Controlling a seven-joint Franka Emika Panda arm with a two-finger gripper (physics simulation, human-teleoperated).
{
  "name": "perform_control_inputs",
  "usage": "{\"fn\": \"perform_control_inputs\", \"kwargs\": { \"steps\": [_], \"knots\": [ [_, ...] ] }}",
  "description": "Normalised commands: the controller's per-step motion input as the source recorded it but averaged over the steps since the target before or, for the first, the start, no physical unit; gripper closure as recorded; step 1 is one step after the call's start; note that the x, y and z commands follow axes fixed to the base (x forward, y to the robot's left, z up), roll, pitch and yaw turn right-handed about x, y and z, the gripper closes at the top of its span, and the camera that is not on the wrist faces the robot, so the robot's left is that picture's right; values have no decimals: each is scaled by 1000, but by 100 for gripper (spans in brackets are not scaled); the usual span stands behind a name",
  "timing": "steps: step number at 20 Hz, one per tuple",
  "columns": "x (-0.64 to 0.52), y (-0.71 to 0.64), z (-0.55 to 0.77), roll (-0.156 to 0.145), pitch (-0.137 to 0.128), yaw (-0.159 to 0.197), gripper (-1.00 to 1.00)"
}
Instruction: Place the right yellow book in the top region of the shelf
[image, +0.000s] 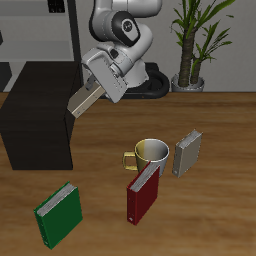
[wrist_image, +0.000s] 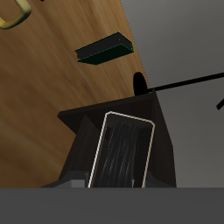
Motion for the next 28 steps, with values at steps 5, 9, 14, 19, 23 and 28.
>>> {"fn": "perform_control_inputs", "kwargs": {
  "steps": [5,9,14,19,23,28],
  "knots": [
    [58,44,-5,-7,0,11,100],
    [118,203,-297,30,56,55,100],
    [128,219,-215,19,29,44,100],
    [76,151,-190,28,103,22,100],
    [-57,-127,41,-57,1,-4,100],
    [56,-313,48,-76,-21,-4,100]
  ]
}}
